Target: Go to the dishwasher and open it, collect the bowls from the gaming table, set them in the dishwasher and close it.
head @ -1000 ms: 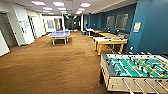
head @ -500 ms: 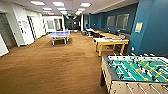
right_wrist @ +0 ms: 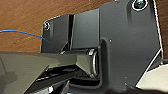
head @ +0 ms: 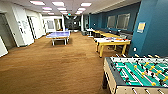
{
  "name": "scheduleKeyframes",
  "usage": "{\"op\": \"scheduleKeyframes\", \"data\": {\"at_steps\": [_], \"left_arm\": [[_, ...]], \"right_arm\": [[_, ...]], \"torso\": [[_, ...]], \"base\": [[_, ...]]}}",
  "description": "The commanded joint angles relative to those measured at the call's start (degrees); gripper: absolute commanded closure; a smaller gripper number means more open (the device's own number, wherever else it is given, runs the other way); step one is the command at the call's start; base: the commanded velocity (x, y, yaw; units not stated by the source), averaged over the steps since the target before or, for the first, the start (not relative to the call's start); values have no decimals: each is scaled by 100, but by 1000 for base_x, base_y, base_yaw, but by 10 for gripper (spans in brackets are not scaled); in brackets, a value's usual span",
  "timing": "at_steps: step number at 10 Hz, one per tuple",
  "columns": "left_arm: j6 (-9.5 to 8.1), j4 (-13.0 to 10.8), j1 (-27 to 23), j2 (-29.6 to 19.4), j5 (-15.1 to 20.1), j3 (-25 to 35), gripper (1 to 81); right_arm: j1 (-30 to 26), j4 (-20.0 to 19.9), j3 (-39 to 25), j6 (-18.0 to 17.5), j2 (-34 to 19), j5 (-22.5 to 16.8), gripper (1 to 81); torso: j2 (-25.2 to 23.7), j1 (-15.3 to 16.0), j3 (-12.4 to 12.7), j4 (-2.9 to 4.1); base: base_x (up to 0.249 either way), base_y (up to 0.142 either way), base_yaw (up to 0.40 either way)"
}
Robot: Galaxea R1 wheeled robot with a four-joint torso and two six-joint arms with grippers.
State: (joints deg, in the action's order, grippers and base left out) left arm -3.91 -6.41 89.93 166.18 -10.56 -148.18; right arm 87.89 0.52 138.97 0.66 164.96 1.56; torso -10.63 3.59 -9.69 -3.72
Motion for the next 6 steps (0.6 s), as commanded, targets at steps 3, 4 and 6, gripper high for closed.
{"op": "scheduleKeyframes", "data": {"at_steps": [3,4,6], "left_arm": [[-4,0,-208,-67,247,16,10],[-4,0,-208,-67,247,17,10],[-4,0,-208,-67,248,8,10]], "right_arm": [[-233,79,-64,22,-31,-314,10],[-241,88,-64,22,-31,-314,10],[-233,88,-64,22,-31,-305,10]], "torso": [[0,0,0,0],[0,0,0,0],[0,0,0,0]], "base": [[165,24,0],[170,0,0],[171,0,0]]}}
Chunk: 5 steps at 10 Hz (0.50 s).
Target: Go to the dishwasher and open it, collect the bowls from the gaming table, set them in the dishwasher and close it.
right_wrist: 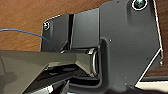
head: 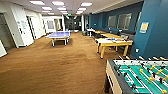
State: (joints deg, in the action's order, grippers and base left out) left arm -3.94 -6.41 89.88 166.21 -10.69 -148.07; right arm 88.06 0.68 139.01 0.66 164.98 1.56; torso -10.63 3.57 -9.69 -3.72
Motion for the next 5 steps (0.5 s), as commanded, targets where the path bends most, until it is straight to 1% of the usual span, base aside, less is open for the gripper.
{"op": "scheduleKeyframes", "data": {"at_steps": [1,5], "left_arm": [[-2,0,-203,-61,269,6,10],[-2,0,-203,-61,269,6,10]], "right_arm": [[-249,72,-68,22,-32,-305,10],[-258,72,-50,22,-32,-305,10]], "torso": [[0,0,0,0],[-2,-6,0,0]], "base": [[179,0,0],[191,0,0]]}}
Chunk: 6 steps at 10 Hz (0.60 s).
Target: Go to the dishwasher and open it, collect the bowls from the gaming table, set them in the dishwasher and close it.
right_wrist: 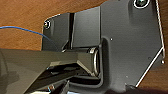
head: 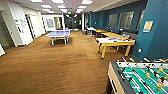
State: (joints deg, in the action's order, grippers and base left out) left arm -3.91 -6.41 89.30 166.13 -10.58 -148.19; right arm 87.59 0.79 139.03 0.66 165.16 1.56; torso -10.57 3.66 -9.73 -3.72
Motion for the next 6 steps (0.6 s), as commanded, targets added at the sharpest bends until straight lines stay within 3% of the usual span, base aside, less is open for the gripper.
{"op": "scheduleKeyframes", "data": {"at_steps": [1,6], "left_arm": [[-4,0,-145,-45,258,18,10],[-4,0,-145,-45,258,18,10]], "right_arm": [[-219,61,-53,22,-51,-305,10],[-219,70,-53,22,-24,-305,10]], "torso": [[0,0,0,0],[-11,-17,5,0]], "base": [[195,0,0],[196,0,0]]}}
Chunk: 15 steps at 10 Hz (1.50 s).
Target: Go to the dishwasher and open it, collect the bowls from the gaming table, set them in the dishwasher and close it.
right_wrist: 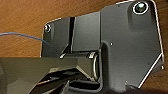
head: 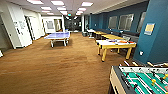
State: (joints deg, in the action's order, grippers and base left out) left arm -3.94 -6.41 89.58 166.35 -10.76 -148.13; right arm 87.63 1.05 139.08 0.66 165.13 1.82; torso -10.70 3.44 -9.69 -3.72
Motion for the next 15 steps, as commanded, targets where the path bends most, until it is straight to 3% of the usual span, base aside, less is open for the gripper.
{"op": "scheduleKeyframes", "data": {"at_steps": [1,9,15], "left_arm": [[-2,0,-173,-67,277,12,10],[-2,17,-173,-67,277,12,10],[-2,8,-172,-58,277,12,10]], "right_arm": [[-223,62,-58,22,-22,-331,10],[-205,71,-58,14,-13,-331,10],[-206,71,-58,22,-4,-331,10]], "torso": [[0,0,0,0],[0,0,0,0],[2,2,0,0]], "base": [[196,0,0],[196,0,0],[196,61,0]]}}
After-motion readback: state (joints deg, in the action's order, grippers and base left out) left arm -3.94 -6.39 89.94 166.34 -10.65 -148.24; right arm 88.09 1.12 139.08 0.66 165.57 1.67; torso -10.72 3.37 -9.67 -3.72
